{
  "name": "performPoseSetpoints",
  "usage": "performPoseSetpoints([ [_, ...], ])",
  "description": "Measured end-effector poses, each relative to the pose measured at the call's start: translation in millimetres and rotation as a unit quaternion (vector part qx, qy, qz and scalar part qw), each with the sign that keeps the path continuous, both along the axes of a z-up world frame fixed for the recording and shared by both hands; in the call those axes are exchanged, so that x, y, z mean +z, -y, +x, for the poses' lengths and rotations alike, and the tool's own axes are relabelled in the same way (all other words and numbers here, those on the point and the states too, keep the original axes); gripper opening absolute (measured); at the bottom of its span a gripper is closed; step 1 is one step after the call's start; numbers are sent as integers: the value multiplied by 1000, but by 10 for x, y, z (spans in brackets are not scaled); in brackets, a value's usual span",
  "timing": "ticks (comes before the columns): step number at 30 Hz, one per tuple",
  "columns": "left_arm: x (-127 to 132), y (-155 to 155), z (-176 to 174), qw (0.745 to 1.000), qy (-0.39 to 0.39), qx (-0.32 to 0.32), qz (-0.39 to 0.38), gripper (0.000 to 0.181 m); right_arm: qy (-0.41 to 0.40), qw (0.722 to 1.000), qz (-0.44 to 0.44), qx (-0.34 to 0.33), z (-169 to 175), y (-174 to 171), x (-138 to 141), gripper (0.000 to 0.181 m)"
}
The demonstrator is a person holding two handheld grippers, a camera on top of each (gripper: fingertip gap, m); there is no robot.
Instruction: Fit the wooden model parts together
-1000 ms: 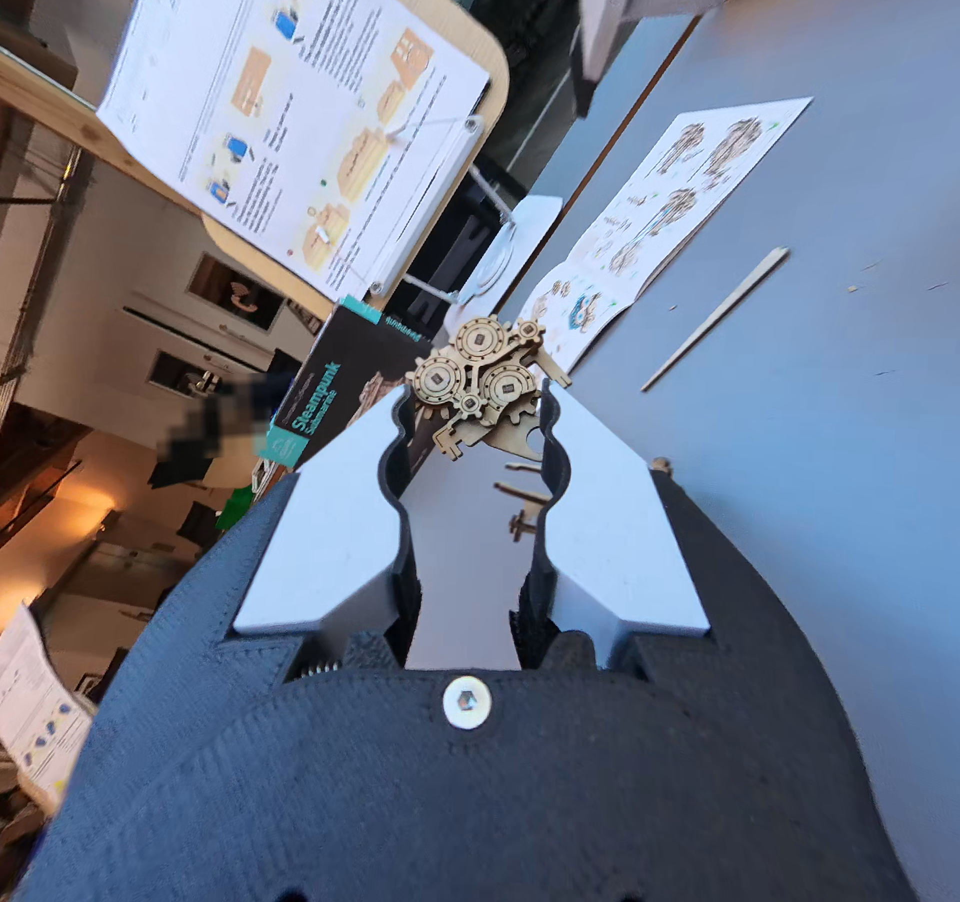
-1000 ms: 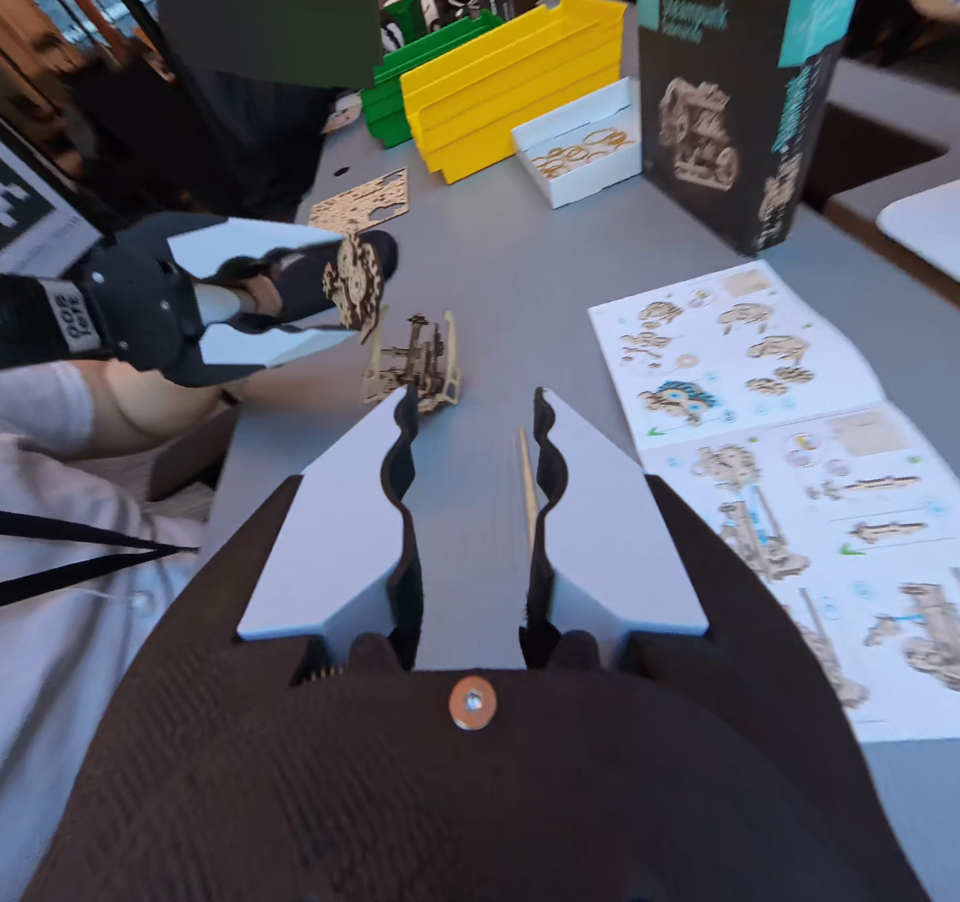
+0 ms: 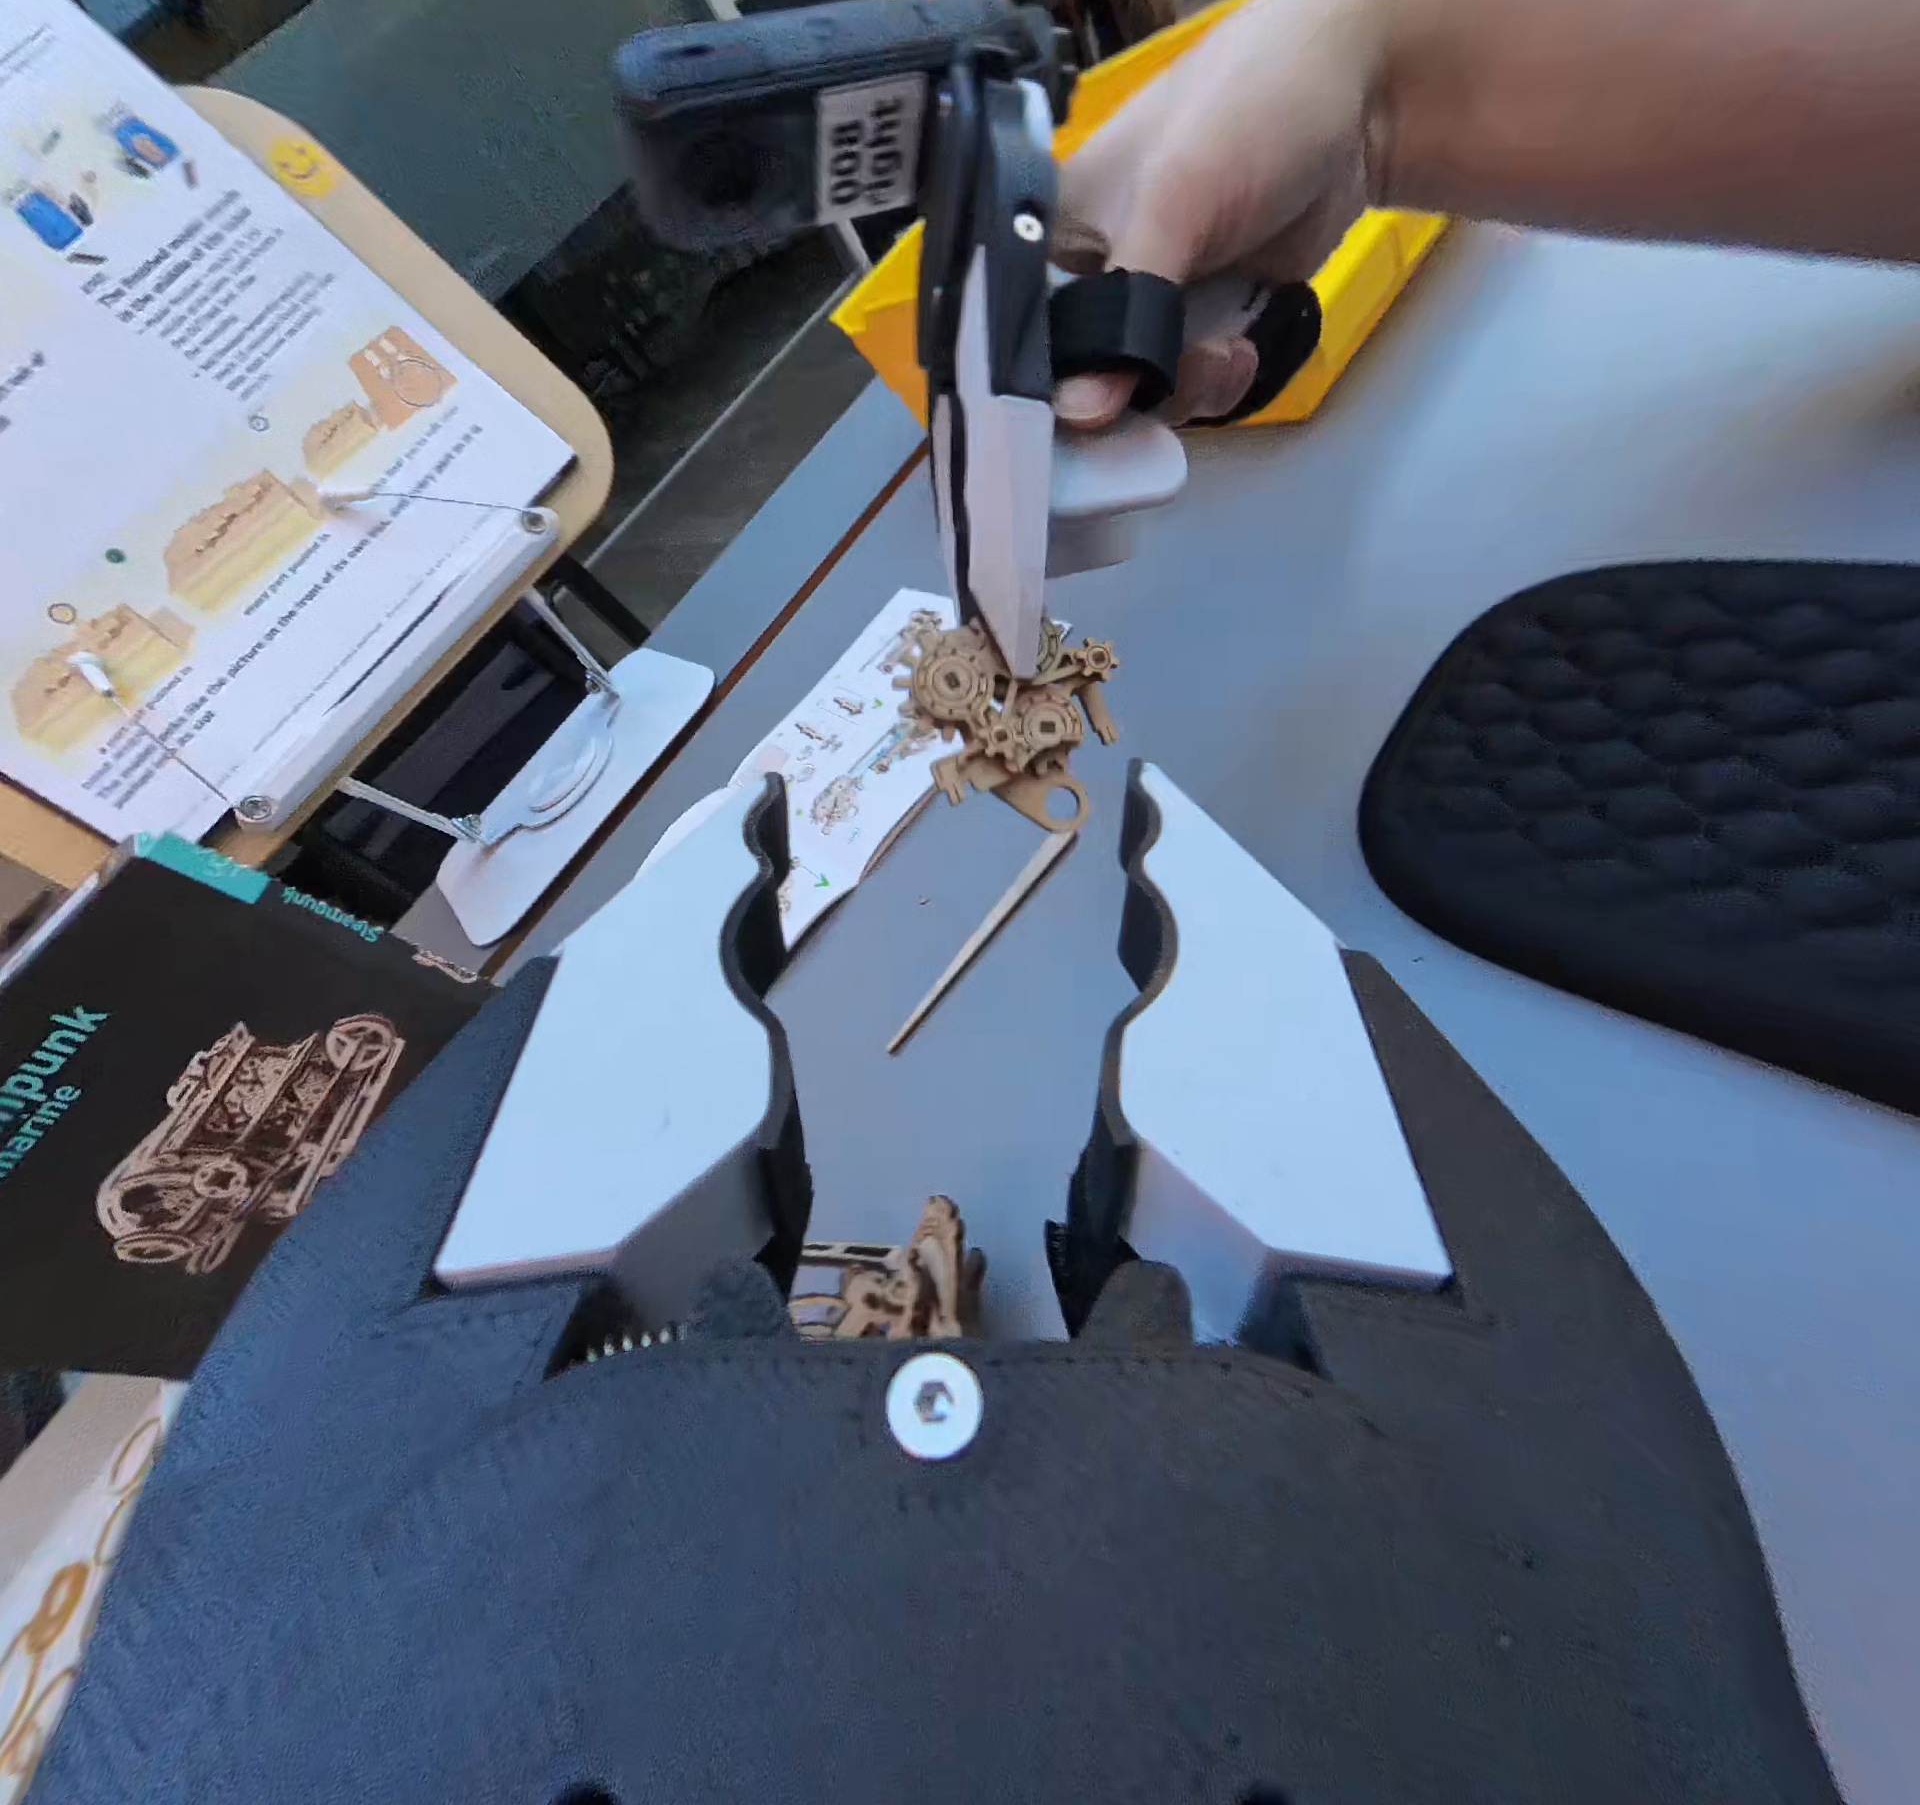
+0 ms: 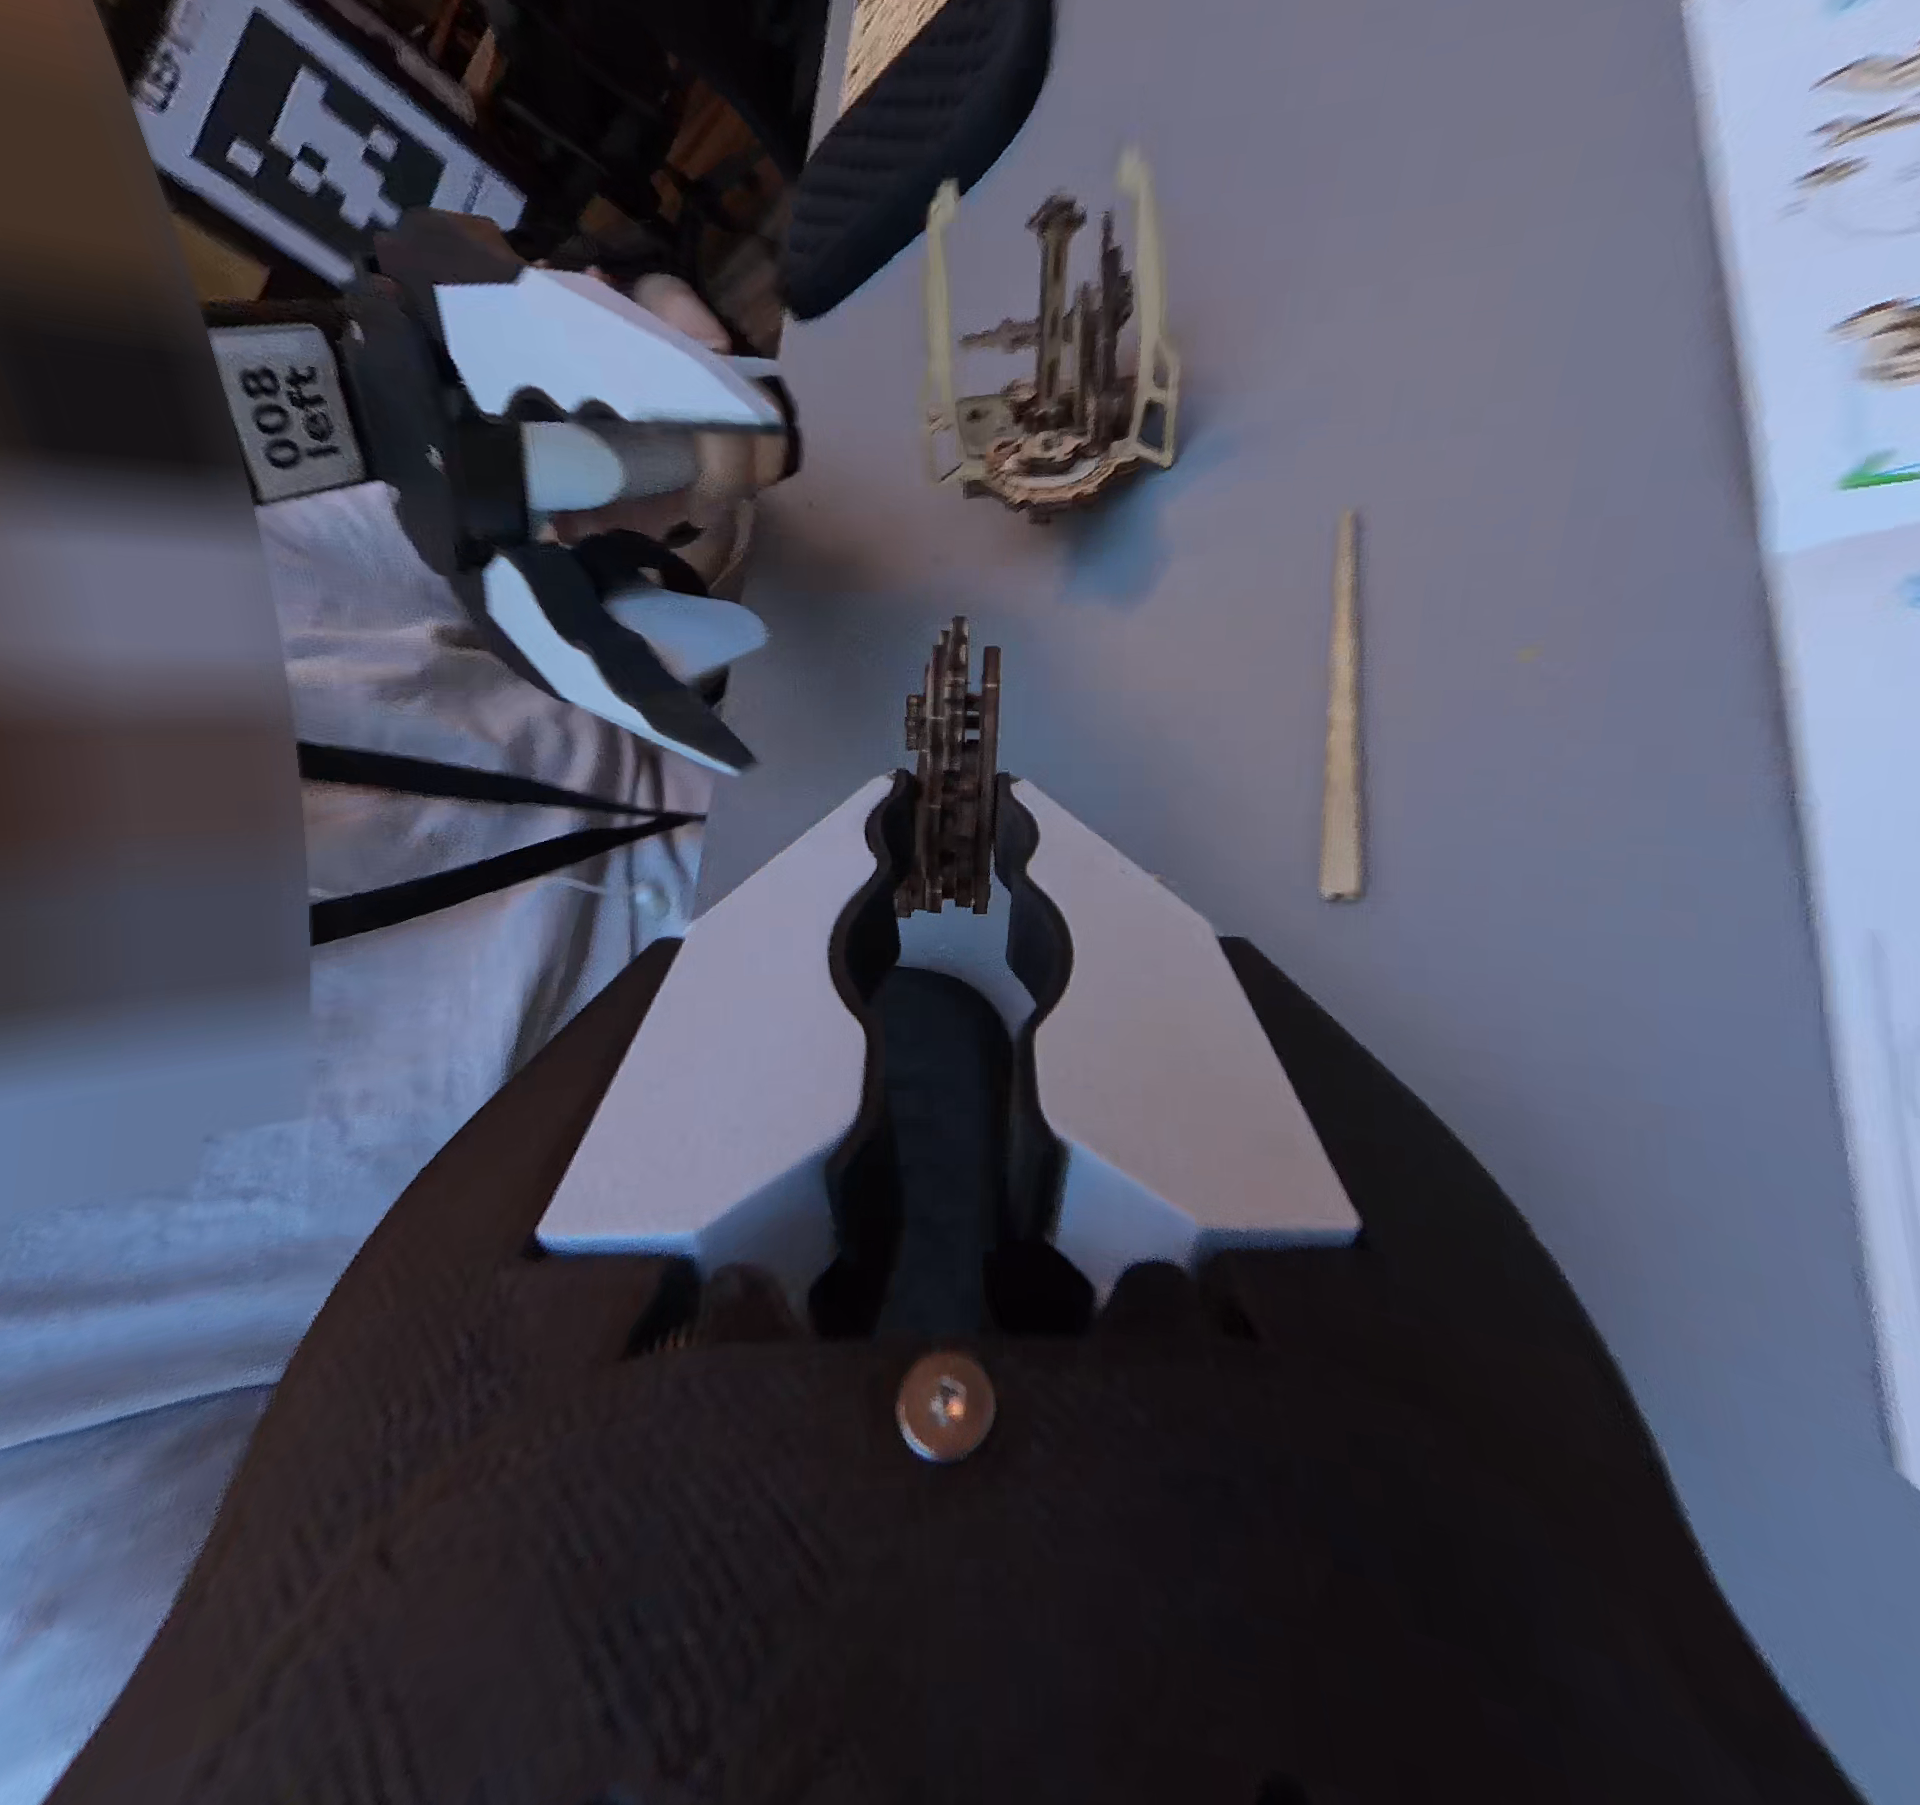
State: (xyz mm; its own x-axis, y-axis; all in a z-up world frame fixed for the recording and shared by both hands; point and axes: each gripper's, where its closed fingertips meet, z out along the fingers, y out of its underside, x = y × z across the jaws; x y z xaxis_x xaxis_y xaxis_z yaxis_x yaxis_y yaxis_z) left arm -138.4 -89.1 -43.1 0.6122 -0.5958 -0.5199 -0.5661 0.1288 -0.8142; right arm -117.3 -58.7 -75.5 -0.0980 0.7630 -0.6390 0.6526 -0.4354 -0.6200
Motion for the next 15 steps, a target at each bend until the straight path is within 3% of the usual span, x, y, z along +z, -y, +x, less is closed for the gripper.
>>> performPoseSetpoints([
  [2, 289, -106, -310, 999, 39, 5, -14, 42, -33, 994, 39, -100, 73, -429, 181, 13],
  [4, 395, -414, -750, 998, 41, 34, -39, 22, -67, 969, 91, -219, 212, -910, 376, 12],
  [7, 108, -1047, -1193, 991, 24, 37, -129, 4, -126, 929, 151, -315, 383, -1236, 699, 12],
  [9, -153, -1491, -1334, 983, 35, 44, -173, 0, -132, 894, 199, -380, 513, -1438, 752, 13],
  [11, -413, -1768, -1292, 971, 60, 33, -229, 0, -132, 854, 239, -443, 651, -1626, 682, 12],
  [13, -583, -1906, -1147, 959, 83, 8, -271, 0, -91, 845, 255, -461, 712, -1711, 442, 12],
  [15, -750, -2054, -1126, 961, 57, 22, -271, 0, -59, 827, 282, -483, 786, -1810, 264, 12],
])
